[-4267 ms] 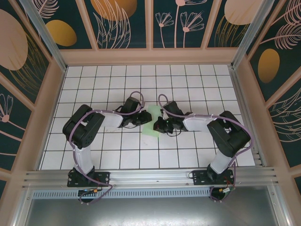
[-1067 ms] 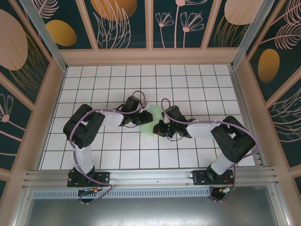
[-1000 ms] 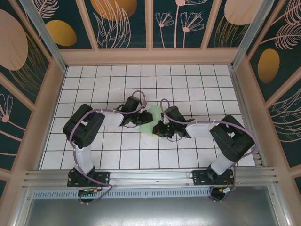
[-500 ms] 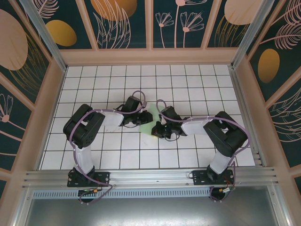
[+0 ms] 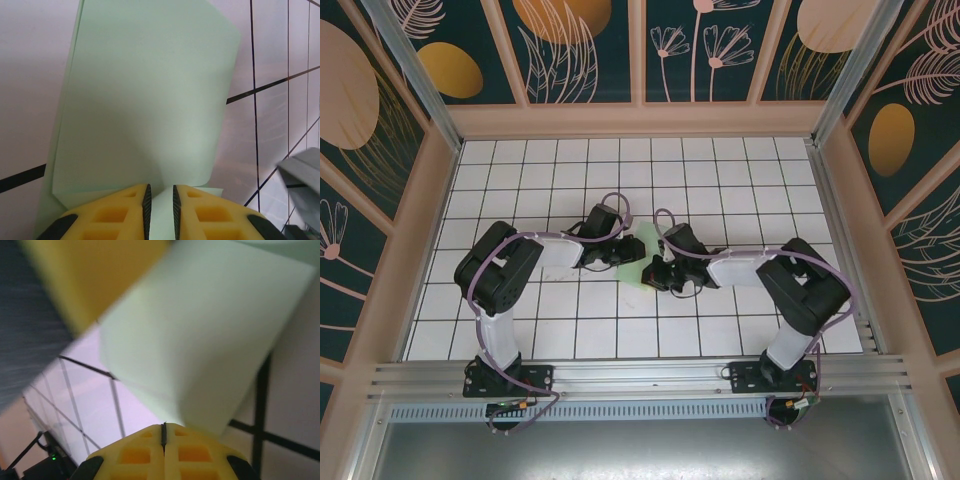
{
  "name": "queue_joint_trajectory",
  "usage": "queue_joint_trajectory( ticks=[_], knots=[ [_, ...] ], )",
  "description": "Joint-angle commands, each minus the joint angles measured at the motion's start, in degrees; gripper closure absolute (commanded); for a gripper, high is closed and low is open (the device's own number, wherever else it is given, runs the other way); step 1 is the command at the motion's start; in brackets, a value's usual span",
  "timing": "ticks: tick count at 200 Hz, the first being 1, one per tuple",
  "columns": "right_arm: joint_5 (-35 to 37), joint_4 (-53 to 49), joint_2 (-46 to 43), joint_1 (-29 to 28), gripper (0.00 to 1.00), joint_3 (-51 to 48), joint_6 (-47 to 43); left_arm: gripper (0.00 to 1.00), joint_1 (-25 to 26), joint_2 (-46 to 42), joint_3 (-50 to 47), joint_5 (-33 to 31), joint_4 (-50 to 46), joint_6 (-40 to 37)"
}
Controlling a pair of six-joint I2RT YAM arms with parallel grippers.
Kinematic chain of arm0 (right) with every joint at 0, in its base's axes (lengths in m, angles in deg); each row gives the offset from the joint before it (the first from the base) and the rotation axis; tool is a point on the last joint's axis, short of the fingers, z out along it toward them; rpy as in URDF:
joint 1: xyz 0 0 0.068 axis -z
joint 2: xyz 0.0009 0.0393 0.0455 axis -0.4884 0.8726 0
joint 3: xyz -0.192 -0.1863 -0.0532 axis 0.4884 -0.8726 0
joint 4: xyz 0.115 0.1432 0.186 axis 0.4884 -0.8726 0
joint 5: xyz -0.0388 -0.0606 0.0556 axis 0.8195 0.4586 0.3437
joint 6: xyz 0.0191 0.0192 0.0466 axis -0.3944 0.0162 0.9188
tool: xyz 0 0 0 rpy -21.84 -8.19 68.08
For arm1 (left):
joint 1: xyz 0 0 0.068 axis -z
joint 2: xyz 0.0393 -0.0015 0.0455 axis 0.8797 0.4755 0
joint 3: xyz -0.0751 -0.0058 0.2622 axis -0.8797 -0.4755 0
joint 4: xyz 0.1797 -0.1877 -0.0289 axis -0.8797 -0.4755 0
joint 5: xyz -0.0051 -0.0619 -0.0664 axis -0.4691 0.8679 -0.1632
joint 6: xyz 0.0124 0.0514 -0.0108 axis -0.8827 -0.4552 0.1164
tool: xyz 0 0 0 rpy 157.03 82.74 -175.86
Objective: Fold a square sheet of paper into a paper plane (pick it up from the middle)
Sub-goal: Fold the triangle a second time at the center of the table.
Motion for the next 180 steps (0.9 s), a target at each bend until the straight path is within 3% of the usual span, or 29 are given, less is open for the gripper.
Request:
queue_joint_trajectory(
  ticks=[1, 75, 135, 180],
  knots=[
    [0.6, -2.3, 2.5, -0.5, 0.95, -0.3, 0.4, 0.77, 0.2, -0.7, 0.2, -1.4, -3.3, -1.6],
    [-0.2, -1.2, -3.9, -0.9, 0.94, 0.2, -0.6, 0.79, 0.2, -0.6, 0.9, -2.6, -4.8, -2.3],
    [-0.7, -0.7, 2.6, -2.3, 0.95, -0.5, -0.1, 0.79, 0.2, -0.6, 1.1, -2.5, -4.8, -2.4],
    [3.1, -6.5, 2.8, -2.7, 0.95, -1.9, -1.9, 0.77, 0.2, -1.2, 1.3, -1.9, -4.8, -1.9]
  ],
)
